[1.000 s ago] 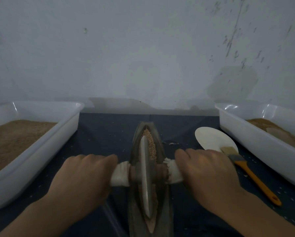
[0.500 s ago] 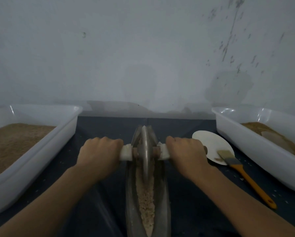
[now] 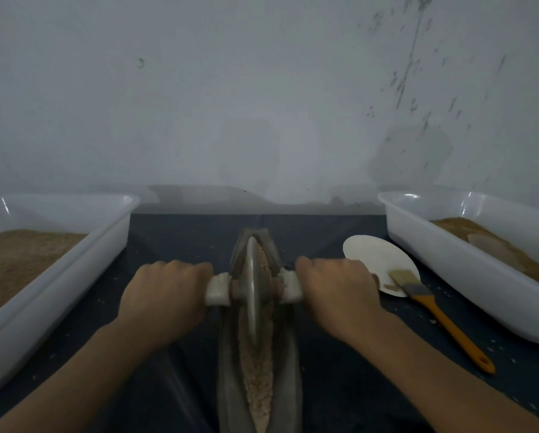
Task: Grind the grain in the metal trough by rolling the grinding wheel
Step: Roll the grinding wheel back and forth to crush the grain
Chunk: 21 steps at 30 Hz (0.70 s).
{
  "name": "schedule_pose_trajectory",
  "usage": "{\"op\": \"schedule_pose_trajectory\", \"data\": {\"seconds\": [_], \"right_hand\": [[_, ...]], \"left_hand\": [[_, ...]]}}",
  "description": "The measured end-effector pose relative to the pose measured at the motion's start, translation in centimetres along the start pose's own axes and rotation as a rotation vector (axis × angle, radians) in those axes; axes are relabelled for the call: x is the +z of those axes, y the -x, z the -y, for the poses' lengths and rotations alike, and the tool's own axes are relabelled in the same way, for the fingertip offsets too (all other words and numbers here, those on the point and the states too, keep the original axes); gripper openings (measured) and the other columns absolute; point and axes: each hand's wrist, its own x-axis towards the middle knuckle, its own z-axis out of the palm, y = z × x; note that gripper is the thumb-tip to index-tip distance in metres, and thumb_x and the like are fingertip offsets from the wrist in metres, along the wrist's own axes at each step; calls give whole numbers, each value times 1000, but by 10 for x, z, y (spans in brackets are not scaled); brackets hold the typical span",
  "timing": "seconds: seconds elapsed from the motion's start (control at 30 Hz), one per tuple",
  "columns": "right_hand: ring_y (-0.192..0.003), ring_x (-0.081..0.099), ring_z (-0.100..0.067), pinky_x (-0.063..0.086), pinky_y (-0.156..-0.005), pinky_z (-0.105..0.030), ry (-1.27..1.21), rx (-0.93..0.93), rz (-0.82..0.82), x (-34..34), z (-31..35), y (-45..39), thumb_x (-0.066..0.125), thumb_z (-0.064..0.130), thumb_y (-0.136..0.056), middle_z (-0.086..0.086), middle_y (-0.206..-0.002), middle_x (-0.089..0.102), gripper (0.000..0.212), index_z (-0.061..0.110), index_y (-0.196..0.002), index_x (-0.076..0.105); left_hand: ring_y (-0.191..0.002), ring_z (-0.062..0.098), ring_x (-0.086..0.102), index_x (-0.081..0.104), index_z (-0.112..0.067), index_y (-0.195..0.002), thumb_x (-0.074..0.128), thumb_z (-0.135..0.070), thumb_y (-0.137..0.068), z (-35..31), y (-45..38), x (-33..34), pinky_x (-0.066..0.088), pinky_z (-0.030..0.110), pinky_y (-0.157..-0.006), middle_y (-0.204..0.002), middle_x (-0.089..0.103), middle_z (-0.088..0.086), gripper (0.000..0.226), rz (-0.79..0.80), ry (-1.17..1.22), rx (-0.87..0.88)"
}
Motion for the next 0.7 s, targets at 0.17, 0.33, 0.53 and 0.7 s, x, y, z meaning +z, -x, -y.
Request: {"op": "schedule_pose_trajectory", "data": {"seconds": [0.17,0.33,0.53,0.7], "right_hand": [[-39,52,-23,5,-45,-22,63,-9,41,10,-5,-40,83,15,-46,0,-51,56,37,17,-66,52],[-70,61,-23,35,-54,-31,-94,-20,132,5,-6,-23,69,23,-78,-1,-84,63,25,20,-93,49],[-38,46,-14,34,-35,-30,-191,2,120,-26,5,39,82,32,-44,4,-49,45,52,30,-66,35],[-46,53,-19,44,-43,-34,-147,19,157,-17,4,31,76,27,-59,4,-57,54,35,26,-71,43]], "left_hand": [[-52,8,42,41,-34,-73,61,-53,-75,7,-16,24,26,26,-48,-59,41,-12,27,-8,60,-110],[-70,17,61,40,-30,-78,54,-49,-80,-3,-5,3,31,29,-54,-76,61,-7,23,22,-25,-102],[-61,10,59,26,-35,-69,70,-53,-58,-15,32,-44,25,27,-51,-62,48,-12,49,-42,-22,82],[-32,16,45,28,-32,-62,82,-36,-32,-8,27,-31,18,21,-42,-43,44,-5,61,-19,1,88]]}}
